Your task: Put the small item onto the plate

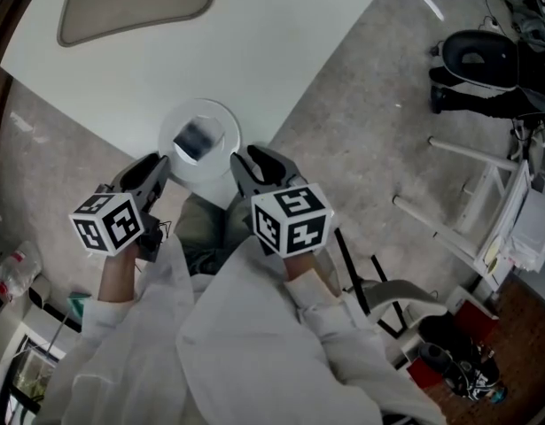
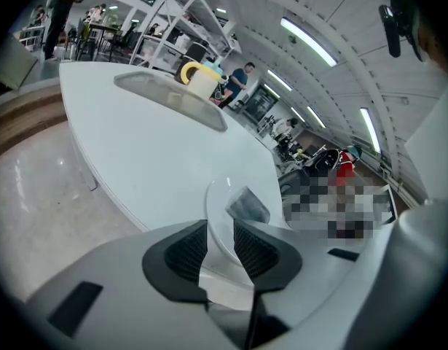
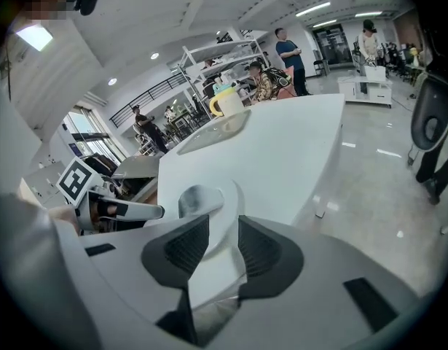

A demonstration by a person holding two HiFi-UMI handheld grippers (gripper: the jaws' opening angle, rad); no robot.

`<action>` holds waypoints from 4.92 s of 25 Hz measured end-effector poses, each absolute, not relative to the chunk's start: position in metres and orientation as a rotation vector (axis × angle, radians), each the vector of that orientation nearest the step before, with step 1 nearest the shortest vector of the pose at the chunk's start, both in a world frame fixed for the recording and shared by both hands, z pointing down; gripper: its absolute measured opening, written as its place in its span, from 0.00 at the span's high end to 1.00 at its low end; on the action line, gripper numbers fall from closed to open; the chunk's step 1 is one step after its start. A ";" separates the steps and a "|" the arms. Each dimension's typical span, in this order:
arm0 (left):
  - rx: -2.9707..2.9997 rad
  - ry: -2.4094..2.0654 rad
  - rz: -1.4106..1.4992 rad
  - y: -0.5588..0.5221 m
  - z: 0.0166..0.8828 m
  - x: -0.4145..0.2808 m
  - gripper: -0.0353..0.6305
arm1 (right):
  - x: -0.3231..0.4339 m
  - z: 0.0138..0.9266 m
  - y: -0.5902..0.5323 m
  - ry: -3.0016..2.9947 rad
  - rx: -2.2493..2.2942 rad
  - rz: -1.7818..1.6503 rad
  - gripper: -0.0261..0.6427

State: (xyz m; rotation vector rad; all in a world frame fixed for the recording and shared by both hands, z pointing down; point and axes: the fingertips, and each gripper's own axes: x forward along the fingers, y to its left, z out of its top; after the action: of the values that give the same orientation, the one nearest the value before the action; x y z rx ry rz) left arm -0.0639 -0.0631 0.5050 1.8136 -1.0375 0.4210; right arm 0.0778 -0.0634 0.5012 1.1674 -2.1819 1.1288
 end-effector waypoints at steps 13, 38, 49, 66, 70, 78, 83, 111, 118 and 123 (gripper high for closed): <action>1.757 -1.025 0.372 -0.061 0.508 -0.062 0.79 | 0.070 0.514 -0.064 -2.145 1.114 1.204 0.76; 1.721 -1.047 0.366 -0.065 0.510 -0.062 0.85 | 0.071 0.517 -0.069 -2.101 1.145 1.332 0.85; 1.723 -1.034 0.436 -0.057 0.509 -0.061 0.85 | 0.073 0.512 -0.068 -2.073 1.156 1.297 0.87; 1.709 -1.073 0.389 -0.059 0.493 -0.057 0.85 | 0.076 0.499 -0.074 -2.095 1.077 1.308 0.87; 1.707 -1.105 0.362 -0.062 0.486 -0.056 0.85 | 0.077 0.492 -0.079 -2.125 1.037 1.292 0.87; 1.707 -1.171 0.325 -0.062 0.480 -0.054 0.85 | 0.077 0.488 -0.088 -2.170 0.976 1.234 0.87; 1.725 -1.157 0.303 -0.068 0.481 -0.059 0.85 | 0.071 0.488 -0.095 -2.178 0.965 1.220 0.87; 1.865 -0.956 0.424 -0.233 0.476 -0.180 0.85 | -0.046 0.478 -0.235 -2.163 1.211 1.305 0.87; 1.906 -0.948 0.415 -0.296 0.469 -0.209 0.85 | -0.075 0.474 -0.299 -2.184 1.262 1.299 0.87; 1.913 -0.939 0.395 -0.345 0.465 -0.219 0.85 | -0.085 0.468 -0.347 -2.187 1.312 1.280 0.87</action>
State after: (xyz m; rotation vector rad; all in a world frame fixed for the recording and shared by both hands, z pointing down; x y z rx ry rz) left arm -0.2186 -0.3448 0.4650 1.9134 -0.9386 0.3953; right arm -0.0849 -0.3472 0.4675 1.3117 -2.1874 1.2800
